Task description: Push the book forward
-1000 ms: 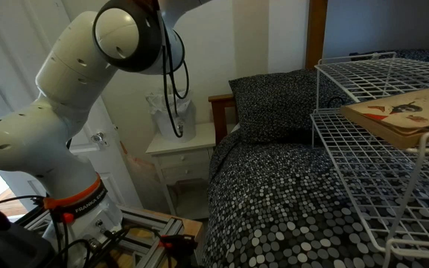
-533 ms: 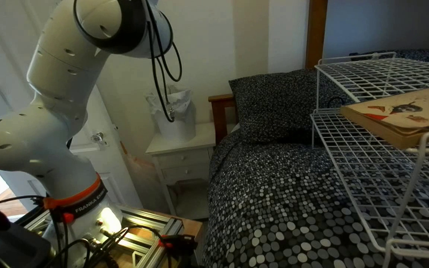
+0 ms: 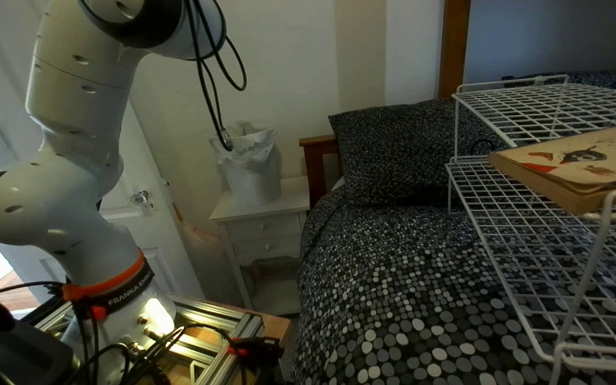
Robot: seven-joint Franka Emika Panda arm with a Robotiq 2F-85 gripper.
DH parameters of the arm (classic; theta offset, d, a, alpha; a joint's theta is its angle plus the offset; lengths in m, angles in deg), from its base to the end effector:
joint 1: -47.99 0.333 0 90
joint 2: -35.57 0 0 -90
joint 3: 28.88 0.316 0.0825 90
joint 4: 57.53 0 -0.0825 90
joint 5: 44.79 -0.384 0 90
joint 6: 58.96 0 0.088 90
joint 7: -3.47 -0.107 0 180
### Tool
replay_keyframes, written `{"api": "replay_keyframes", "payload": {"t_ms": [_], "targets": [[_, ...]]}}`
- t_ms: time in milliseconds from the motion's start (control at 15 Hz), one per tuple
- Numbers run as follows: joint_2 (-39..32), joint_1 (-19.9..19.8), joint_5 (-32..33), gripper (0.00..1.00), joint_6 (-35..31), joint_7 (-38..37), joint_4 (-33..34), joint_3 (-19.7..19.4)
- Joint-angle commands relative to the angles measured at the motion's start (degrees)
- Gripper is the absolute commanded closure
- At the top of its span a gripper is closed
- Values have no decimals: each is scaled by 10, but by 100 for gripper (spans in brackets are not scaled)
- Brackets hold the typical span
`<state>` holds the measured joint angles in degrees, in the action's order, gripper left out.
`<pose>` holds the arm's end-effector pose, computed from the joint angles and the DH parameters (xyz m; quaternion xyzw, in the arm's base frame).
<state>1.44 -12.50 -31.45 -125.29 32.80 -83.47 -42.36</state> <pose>0.2174 -0.5912 0.7265 0.8983 -0.4008 -0.0891 0.1562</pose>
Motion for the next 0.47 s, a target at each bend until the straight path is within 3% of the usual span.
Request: {"api": "replay_keyframes", "payload": {"t_ms": [0, 67, 133, 200, 267, 400], "targets": [[44, 34, 63, 8, 64, 74, -31, -20], [49, 39, 75, 1, 71, 82, -27, -23], [56, 45, 91, 0, 76, 116, -31, -26], [43, 33, 63, 9, 55, 71, -20, -18], [45, 38, 73, 3, 62, 88, -14, -22], [37, 39, 77, 0, 75, 104, 7, -24]]}}
